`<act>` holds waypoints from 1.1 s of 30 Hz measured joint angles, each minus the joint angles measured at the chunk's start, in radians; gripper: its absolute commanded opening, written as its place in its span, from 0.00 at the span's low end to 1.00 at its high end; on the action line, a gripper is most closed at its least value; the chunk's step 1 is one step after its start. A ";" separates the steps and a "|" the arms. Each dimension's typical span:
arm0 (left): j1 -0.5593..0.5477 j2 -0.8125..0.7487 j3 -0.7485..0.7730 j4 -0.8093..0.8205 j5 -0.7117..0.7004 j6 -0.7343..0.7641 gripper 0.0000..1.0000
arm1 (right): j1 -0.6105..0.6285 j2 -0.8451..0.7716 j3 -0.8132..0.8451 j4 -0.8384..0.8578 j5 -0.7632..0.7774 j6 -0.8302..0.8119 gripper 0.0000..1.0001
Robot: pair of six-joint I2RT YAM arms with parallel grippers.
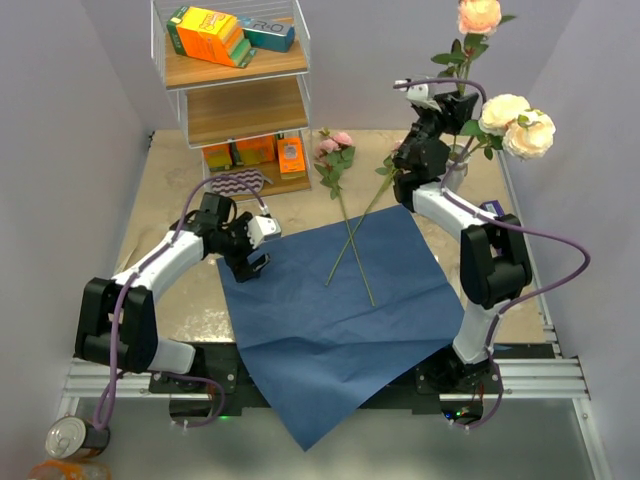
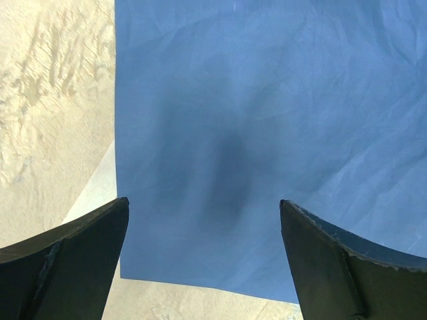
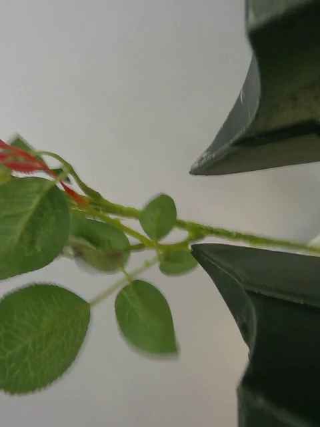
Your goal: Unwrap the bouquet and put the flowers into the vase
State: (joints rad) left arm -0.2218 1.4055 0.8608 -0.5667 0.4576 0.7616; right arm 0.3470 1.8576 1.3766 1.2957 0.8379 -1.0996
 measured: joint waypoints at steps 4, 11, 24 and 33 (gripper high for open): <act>0.000 0.000 0.013 -0.002 0.008 -0.003 1.00 | 0.003 -0.013 -0.041 -0.002 0.124 -0.008 0.78; 0.000 -0.017 0.034 -0.020 0.012 -0.019 1.00 | 0.051 -0.097 -0.142 -0.002 0.317 0.017 0.87; 0.000 -0.130 0.046 -0.080 0.026 -0.058 1.00 | 0.245 -0.388 -0.239 -0.400 0.317 0.535 0.83; 0.000 -0.191 0.046 -0.101 0.026 -0.115 1.00 | 0.249 -0.373 -0.010 -0.981 0.003 0.858 0.97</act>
State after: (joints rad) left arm -0.2218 1.2148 0.9070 -0.6682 0.4831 0.6464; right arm 0.5957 1.4841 1.3670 0.3145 0.8413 -0.2420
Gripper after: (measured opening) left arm 0.994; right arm 0.797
